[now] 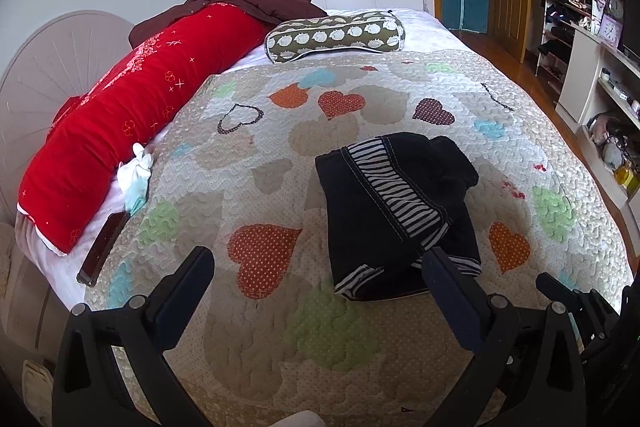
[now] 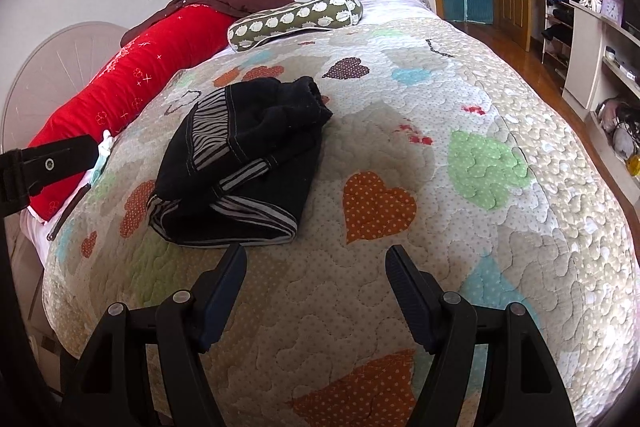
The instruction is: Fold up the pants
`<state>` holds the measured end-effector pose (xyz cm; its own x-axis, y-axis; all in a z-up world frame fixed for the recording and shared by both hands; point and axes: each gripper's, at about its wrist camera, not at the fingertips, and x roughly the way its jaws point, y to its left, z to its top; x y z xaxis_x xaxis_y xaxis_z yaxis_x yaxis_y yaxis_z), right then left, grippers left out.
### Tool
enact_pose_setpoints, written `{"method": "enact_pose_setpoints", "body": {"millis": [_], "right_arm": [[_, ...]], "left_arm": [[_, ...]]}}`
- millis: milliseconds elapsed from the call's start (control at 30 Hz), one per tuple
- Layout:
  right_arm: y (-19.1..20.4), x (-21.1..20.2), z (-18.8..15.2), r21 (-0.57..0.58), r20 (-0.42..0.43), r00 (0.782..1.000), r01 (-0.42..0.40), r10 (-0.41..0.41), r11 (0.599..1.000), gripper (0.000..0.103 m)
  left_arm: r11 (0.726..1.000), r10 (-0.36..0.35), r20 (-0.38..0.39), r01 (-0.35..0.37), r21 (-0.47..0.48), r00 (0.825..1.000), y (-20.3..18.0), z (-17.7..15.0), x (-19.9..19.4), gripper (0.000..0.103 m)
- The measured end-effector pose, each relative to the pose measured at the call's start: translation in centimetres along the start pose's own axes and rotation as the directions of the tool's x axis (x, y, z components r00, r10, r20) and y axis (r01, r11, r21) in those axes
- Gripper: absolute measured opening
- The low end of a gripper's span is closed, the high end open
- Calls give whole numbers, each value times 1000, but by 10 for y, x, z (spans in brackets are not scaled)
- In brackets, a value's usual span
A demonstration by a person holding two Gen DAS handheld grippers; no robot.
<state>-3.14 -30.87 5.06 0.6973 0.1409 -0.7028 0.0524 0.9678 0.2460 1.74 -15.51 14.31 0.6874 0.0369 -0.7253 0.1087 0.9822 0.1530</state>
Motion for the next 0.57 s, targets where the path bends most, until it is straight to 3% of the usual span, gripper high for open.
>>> {"method": "enact_pose_setpoints", "body": {"millis": [567], "right_arm": [[30,-4,7,-78,11,1000,3,-2,997,78]], "left_arm": [[996,-67,-28,65,-61,997,20,-7,9,103]]}}
